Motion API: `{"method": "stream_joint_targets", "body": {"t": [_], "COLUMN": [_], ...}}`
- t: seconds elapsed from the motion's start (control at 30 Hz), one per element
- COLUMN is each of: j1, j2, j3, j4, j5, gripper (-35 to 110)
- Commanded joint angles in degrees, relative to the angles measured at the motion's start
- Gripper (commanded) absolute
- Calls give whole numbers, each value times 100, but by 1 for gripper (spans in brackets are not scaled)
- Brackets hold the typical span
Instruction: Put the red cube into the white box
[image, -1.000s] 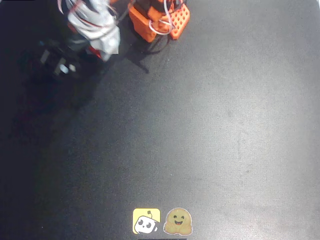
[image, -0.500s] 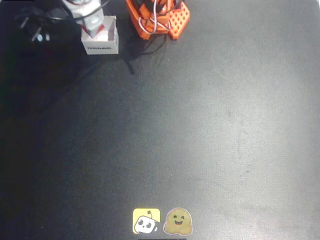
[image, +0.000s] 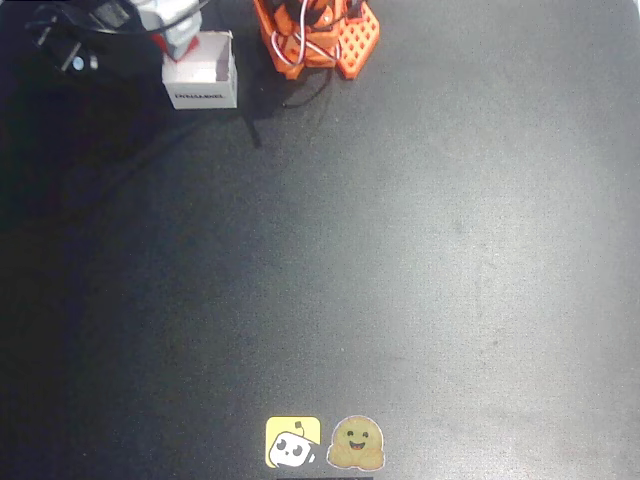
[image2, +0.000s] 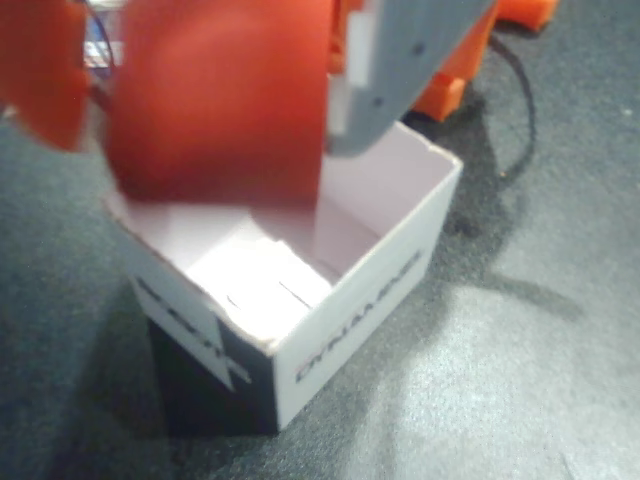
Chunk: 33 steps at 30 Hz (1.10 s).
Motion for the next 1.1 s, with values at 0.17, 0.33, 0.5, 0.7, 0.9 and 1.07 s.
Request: {"method": "stream_joint_targets", "body": {"t": [0.17, 0.33, 0.5, 0.7, 0.9, 1.07], "j1": [18, -18, -105, -1485, -3955, -5370], "j2": [158, 158, 158, 176, 62, 26], "j3": [53, 18, -53, -185, -141, 70], "j4": [-237, -246, -387, -949, -1652, -1925], "j5": [-308, -378, -589, -932, -606, -132], "gripper": [24, 12, 0, 0, 0, 0]}}
